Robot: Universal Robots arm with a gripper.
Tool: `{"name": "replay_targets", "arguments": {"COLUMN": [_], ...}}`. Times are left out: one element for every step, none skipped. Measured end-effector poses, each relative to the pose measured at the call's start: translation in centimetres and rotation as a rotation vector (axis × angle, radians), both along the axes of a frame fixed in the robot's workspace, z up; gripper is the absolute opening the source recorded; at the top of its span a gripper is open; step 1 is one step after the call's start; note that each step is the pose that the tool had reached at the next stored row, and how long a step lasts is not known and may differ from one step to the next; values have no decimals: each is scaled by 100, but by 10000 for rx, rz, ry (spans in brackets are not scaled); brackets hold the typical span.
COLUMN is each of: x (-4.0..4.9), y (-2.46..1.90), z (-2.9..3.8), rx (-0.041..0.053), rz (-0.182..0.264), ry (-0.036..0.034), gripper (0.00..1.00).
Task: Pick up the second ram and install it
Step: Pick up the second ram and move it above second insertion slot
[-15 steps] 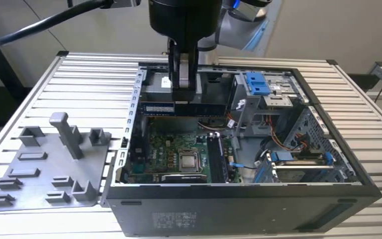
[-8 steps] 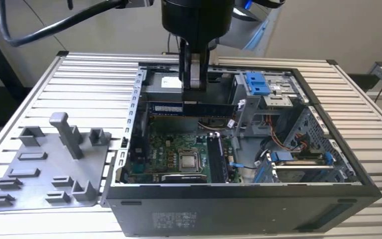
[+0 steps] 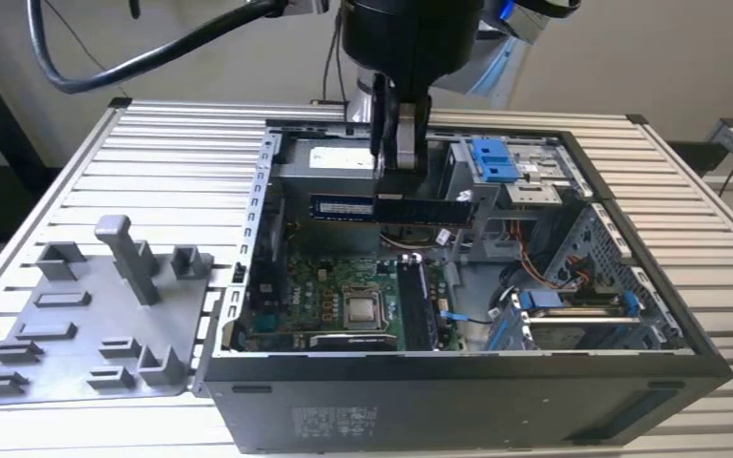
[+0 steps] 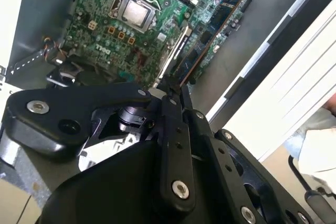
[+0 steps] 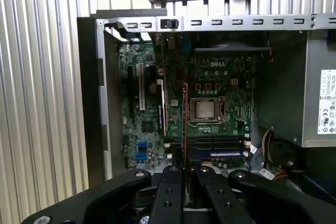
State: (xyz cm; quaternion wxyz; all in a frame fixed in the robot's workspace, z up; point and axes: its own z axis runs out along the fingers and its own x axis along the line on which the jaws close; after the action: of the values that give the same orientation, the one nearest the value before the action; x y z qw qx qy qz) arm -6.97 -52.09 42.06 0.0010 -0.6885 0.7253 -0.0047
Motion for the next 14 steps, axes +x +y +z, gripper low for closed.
{"name": "replay_targets", "arguments": {"x": [33, 69, 105, 133, 160, 190, 221, 249, 274, 292, 307, 319, 334, 348], "y": [0, 0, 0, 0, 0, 0, 0, 0, -1, -1, 0, 0, 0, 0], "z": [0, 0, 0, 0, 0, 0, 0, 0, 0, 0, 0, 0, 0, 0], "rx": [1, 1, 1, 1, 1, 0, 1, 1, 1, 1, 0, 0, 1, 1], "rz": [-1, -2, -1, -1, -2, -3, -3, -2, -2, -1, -1, -1, -2, -2], "ry": [0, 0, 0, 0, 0, 0, 0, 1, 1, 1, 1, 1, 1, 1], "gripper": [14, 14, 14, 14, 14, 14, 14, 14, 14, 14, 14, 14, 14, 14]}}
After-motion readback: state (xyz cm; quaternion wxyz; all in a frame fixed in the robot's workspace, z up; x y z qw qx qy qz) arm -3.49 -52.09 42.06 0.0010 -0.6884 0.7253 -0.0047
